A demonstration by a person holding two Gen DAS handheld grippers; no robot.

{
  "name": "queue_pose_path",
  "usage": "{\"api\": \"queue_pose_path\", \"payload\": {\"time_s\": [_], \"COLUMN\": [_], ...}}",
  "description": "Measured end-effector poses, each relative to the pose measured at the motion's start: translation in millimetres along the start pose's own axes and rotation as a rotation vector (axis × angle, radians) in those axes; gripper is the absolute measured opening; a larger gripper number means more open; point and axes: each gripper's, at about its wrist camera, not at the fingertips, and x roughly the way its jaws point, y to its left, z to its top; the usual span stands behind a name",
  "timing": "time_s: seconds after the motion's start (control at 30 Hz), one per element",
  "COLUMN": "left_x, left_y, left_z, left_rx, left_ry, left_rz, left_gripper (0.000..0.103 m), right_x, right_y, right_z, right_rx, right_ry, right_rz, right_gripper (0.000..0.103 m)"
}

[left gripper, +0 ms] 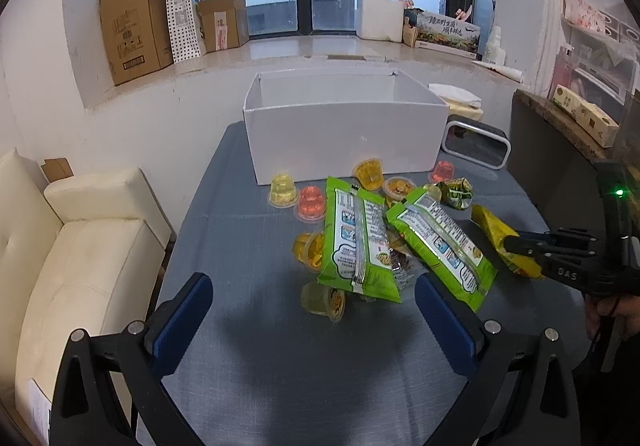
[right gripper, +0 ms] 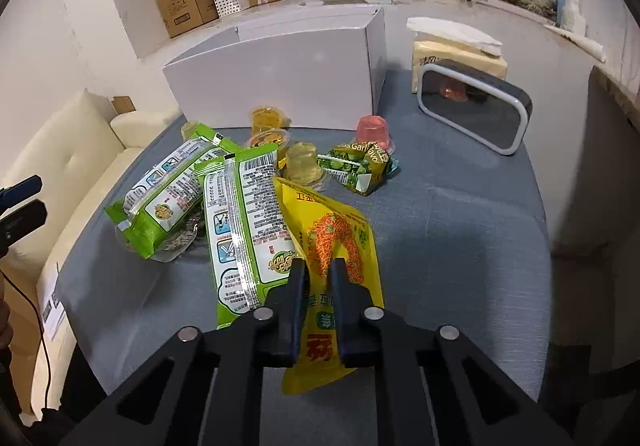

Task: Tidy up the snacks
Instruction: 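Grasp the yellow pouch with the right tool while the left tool grasps a green snack bar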

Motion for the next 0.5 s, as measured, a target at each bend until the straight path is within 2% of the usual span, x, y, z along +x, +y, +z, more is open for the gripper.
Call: {"api": "queue_pose_path", "payload": {"time_s": [0.13,0.3,0.5], "left_x": [1,9,51], "left_y": [-1,-4,-18], "left_z": [0,2,12], "left_rx": [0.007,0.019,0.079], "left_ry": [0.001,0.001,0.044], "left_rz": [0.002,0.002,0.010], "left_gripper": [0.103,0.103,0.103], "right_x": [-12,-46,-81], "right_y": [3,10,9], "right_z": [-2,4,3], "right_rx": [0.017,0.022,0.073], "right_ry": [-0.039,-0.116,-0.181], "right_rz": [0.009,0.034,0.062], "right_gripper": [0.008,0.007,0.007]}}
